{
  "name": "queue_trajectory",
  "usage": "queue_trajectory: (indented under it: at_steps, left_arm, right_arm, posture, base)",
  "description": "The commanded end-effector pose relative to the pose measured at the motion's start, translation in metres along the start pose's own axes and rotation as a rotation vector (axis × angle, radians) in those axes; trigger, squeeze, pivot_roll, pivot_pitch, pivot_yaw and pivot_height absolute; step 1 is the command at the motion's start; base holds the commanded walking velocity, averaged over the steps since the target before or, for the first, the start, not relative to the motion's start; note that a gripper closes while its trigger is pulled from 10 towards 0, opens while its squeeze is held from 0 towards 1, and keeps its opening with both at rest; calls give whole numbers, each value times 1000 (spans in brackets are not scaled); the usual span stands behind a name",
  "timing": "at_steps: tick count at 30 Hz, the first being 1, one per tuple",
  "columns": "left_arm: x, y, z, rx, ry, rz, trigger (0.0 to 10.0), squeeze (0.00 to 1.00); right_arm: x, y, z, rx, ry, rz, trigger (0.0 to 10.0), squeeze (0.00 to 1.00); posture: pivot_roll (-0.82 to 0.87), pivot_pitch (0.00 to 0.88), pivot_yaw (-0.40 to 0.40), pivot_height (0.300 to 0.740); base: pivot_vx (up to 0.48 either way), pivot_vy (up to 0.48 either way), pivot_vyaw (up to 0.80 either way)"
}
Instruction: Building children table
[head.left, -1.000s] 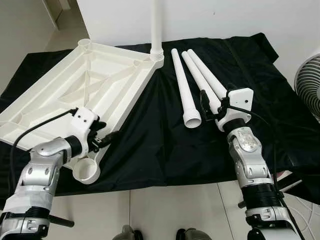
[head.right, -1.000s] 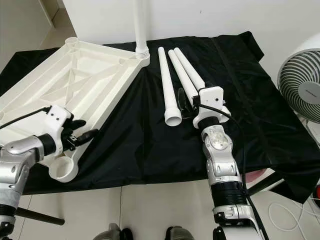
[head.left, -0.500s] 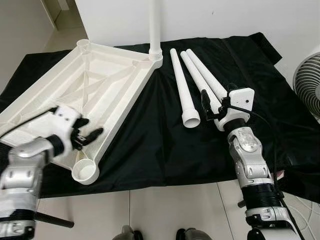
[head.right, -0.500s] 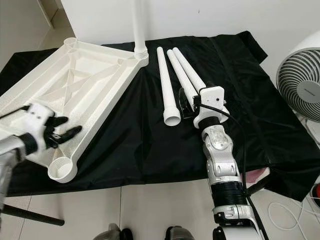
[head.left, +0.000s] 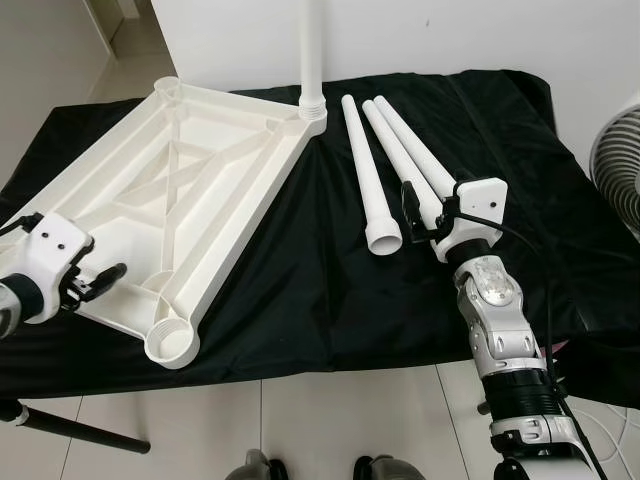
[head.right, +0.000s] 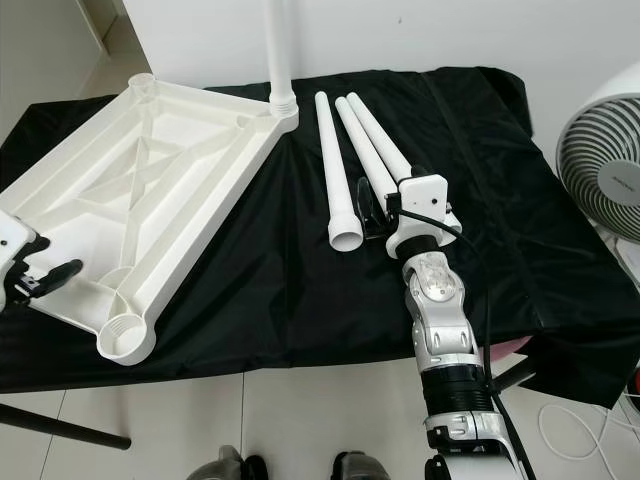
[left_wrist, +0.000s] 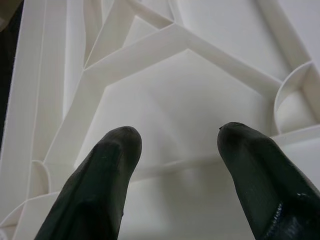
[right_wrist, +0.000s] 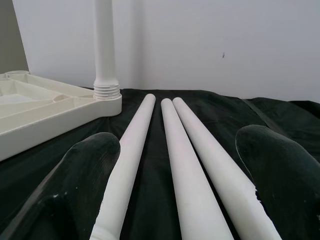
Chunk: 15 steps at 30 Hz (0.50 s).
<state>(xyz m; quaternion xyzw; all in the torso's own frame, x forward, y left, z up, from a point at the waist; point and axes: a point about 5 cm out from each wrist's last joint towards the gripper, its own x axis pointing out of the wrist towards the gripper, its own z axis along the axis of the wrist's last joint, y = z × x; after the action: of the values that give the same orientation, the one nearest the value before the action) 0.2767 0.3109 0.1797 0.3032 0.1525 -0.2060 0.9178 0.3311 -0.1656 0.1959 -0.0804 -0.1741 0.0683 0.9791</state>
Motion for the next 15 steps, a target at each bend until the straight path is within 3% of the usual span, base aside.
queue_trajectory:
  at_steps: [1, 8, 13, 15]
  left_arm:
    - [0, -5, -2, 17, 24, -1, 10000, 0]
    - [14, -32, -3, 58, 24, -125, 10000, 0]
    - [19, -40, -2, 62, 23, -144, 10000, 0]
    - [24, -52, -1, 76, 17, -186, 10000, 0]
  right_arm:
    - [-2, 4, -2, 2, 7, 12, 10000, 0]
    - [-1, 2, -2, -5, 6, 11, 10000, 0]
    - [-1, 2, -1, -5, 4, 8, 10000, 0]
    - [-3, 1, -1, -8, 4, 4, 10000, 0]
  posture:
    - [-78, 127, 97, 740]
    - [-76, 131, 94, 740]
    - [-80, 130, 97, 740]
    - [-80, 130, 97, 740]
  base:
    - [0, 0, 0]
    - [0, 0, 0]
    - [0, 0, 0]
    - [0, 0, 0]
